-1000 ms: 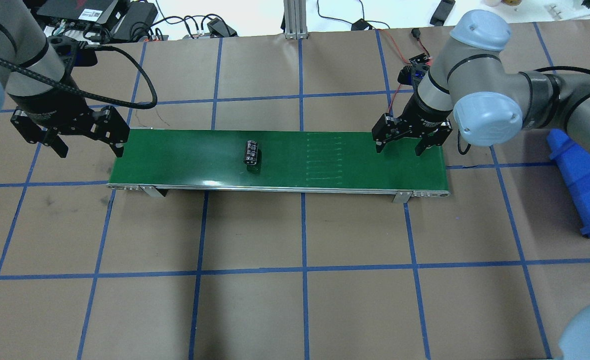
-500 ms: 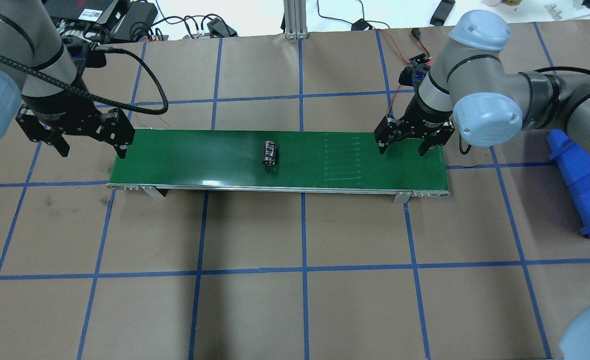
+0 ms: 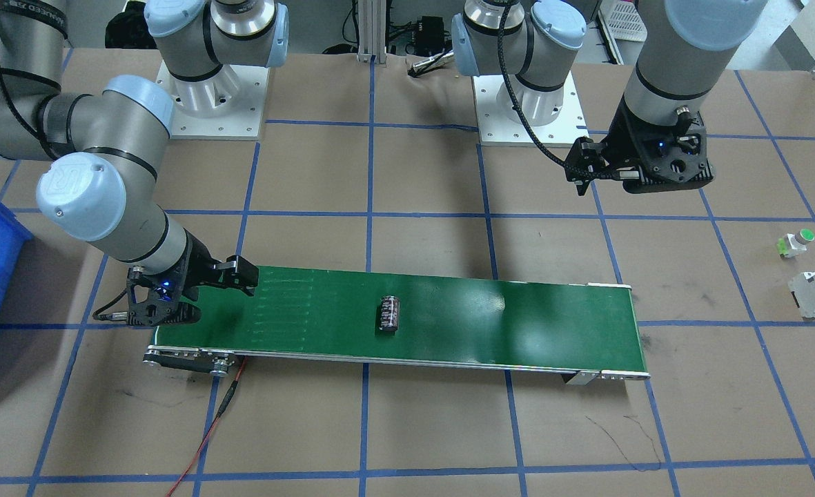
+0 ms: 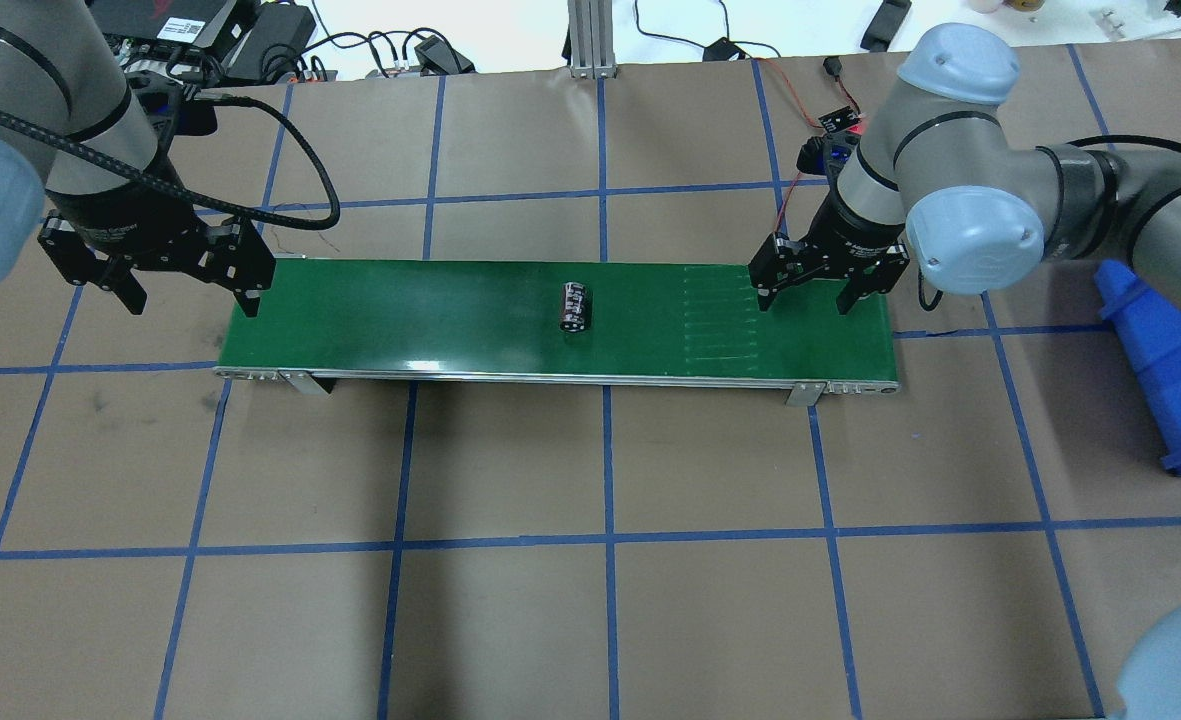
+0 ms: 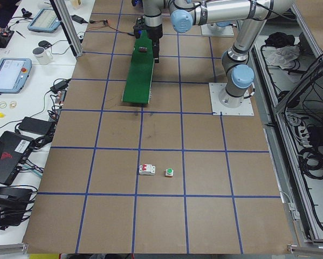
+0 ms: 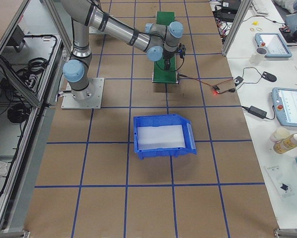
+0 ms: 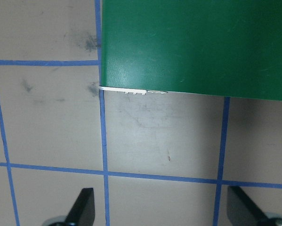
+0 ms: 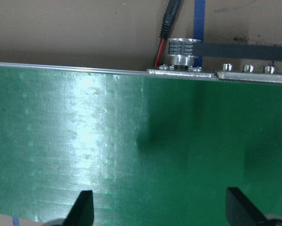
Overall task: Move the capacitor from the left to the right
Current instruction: 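Hold the left gripper still while the belt carries the capacitor toward the right gripper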
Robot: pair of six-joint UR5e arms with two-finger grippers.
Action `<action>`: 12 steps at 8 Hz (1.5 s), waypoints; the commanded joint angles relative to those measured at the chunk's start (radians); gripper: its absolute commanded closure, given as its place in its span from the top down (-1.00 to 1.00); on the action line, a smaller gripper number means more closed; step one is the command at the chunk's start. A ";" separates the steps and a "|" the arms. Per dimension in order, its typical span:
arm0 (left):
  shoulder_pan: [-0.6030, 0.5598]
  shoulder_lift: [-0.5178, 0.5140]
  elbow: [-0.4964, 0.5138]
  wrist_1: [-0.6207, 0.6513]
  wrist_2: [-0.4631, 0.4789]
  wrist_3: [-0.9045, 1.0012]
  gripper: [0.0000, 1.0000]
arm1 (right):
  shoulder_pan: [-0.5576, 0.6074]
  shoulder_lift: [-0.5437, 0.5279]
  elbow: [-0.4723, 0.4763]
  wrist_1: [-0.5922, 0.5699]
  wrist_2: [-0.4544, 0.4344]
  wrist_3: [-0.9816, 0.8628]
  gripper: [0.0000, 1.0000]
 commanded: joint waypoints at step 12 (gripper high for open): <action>-0.002 -0.001 -0.005 0.003 -0.076 0.011 1.00 | 0.072 0.002 -0.001 -0.078 0.001 0.092 0.96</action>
